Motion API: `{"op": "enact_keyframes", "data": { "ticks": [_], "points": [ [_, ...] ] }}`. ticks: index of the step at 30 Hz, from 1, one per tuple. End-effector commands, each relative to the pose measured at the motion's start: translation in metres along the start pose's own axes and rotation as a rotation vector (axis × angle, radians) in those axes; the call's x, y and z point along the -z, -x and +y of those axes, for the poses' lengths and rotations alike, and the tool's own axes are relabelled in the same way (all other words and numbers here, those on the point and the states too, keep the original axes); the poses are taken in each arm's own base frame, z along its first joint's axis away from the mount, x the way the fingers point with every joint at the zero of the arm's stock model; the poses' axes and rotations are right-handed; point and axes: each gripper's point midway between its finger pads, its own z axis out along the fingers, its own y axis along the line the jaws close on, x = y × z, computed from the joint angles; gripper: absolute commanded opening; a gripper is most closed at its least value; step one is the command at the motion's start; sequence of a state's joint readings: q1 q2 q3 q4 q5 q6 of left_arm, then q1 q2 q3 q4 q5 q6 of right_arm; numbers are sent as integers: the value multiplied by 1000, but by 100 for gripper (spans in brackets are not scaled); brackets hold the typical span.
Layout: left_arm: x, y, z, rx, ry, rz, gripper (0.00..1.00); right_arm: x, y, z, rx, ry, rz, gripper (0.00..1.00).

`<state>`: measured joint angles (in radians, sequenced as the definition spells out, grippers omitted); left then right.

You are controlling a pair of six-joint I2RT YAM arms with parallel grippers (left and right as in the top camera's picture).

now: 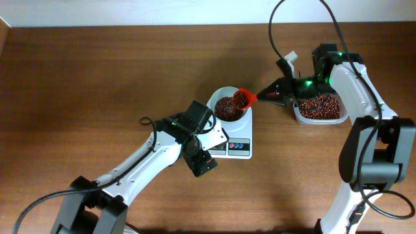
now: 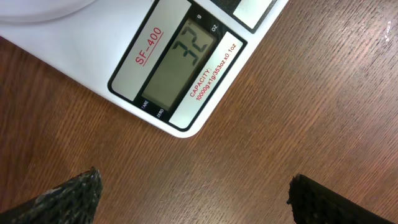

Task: Scoop item into bowl and weigh 50g on scale
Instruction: 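Carry the scoop over the white bowl and tip beans in slowly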

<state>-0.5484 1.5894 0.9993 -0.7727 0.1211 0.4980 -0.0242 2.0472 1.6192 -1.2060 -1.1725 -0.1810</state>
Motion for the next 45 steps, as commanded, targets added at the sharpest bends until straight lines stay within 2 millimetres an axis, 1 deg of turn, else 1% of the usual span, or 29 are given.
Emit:
{"op": "enact_keyframes", "data": {
  "ticks": [1,8,11,14,18,21,27,31,34,39,45],
  "points": [
    [2,1,-2,-16,-7,-15,99,-4,4,9,32,-27,16,4],
    [2,1,-2,-16,-7,-15,99,-7,9,16,98,-227,59,4],
    [2,1,-2,-16,-7,-15,99,-4,14,18,129,-389,61,4],
    [2,1,-2,-16,-7,-15,99,-5,15,28,193,-505,79,4],
    [2,1,-2,-16,-7,-15,99,-11,17,28,262,-617,93,4],
    [2,1,-2,-16,-7,-15,99,-15,18,24,295,-689,104,4],
    [2,1,-2,-15,-7,-15,99,-19,19,27,298,-667,98,4],
    [2,1,-2,-16,-7,-15,99,-24,17,35,297,-612,101,4],
    [2,1,-2,-16,-7,-15,99,-23,18,36,293,-601,97,4],
    [2,1,-2,-16,-7,-15,99,-17,22,40,270,-531,72,4],
    [2,1,-2,-16,-7,-15,99,-17,22,56,249,-400,54,4]
  ]
}}
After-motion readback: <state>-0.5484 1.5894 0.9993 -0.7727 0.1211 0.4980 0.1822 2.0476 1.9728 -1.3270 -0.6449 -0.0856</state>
